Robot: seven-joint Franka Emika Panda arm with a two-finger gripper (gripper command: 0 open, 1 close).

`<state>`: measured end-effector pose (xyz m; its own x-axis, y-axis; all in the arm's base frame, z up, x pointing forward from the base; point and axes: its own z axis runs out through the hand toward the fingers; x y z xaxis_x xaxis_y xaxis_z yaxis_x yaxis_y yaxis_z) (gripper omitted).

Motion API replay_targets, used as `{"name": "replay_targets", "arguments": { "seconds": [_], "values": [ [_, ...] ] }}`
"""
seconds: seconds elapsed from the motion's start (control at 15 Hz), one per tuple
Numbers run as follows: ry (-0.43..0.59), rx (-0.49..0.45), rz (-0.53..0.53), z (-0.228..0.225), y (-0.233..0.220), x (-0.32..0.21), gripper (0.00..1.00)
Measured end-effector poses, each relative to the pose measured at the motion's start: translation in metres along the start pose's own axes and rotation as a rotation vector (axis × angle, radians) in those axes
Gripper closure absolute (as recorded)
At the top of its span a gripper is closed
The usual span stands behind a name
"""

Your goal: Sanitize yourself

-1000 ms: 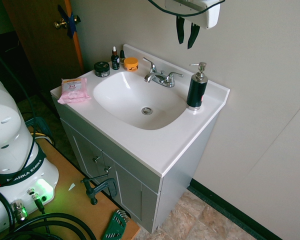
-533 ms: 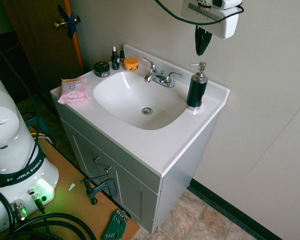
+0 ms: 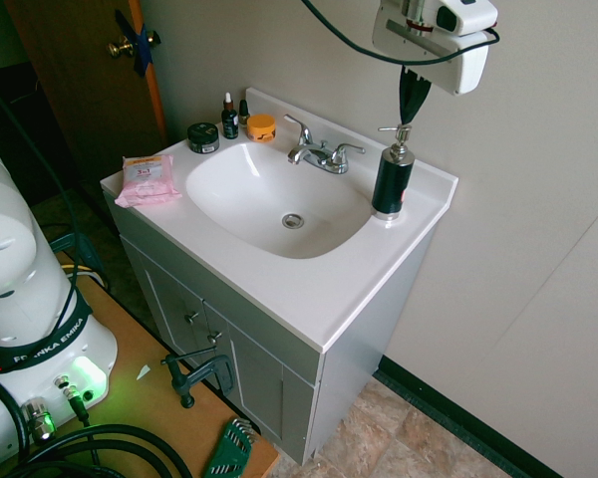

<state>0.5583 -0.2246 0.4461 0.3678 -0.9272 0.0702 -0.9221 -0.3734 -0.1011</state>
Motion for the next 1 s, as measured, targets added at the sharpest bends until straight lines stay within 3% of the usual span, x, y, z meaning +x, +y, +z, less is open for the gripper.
{"name": "replay_targets", "arguments": {
  "seconds": [1.0],
  "values": [
    [-0.020,0.002,-0.003,0.020,-0.004,-0.002,1.00]
  ]
}}
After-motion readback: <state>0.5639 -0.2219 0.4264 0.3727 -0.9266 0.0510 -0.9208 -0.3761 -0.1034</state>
